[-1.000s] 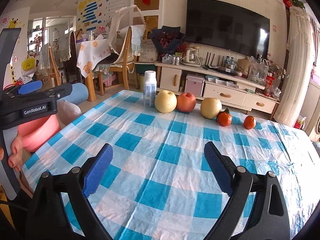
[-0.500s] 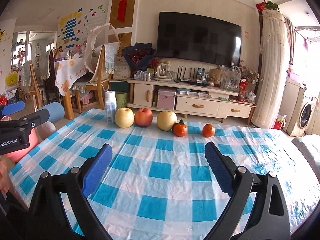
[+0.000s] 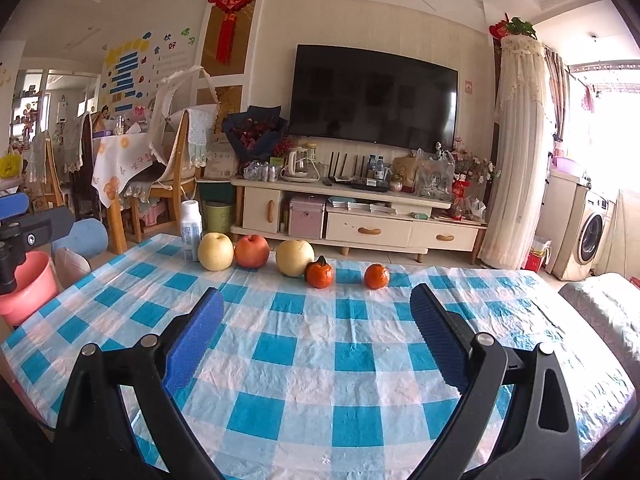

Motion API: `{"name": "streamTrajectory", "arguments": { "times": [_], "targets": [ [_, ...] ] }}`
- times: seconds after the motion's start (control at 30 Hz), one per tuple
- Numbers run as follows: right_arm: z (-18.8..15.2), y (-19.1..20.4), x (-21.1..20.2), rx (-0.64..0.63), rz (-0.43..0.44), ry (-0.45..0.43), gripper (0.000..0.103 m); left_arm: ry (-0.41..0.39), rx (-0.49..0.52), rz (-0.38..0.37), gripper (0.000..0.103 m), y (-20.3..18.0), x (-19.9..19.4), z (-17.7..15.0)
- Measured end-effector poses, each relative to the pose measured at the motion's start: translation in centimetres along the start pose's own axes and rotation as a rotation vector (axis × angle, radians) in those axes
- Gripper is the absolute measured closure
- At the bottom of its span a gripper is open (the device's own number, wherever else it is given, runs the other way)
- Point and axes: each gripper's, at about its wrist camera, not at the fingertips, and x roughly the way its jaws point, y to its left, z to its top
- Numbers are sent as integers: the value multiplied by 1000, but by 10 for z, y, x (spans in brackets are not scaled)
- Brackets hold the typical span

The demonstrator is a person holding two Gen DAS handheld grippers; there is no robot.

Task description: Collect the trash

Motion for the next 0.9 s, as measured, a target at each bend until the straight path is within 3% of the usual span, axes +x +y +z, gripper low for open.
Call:
{"name": "streamTrajectory", "arguments": {
  "times": [0.9],
  "targets": [
    [-13, 7, 19, -3, 19, 30, 8, 27, 24, 25, 6, -4, 29, -12]
  ]
}}
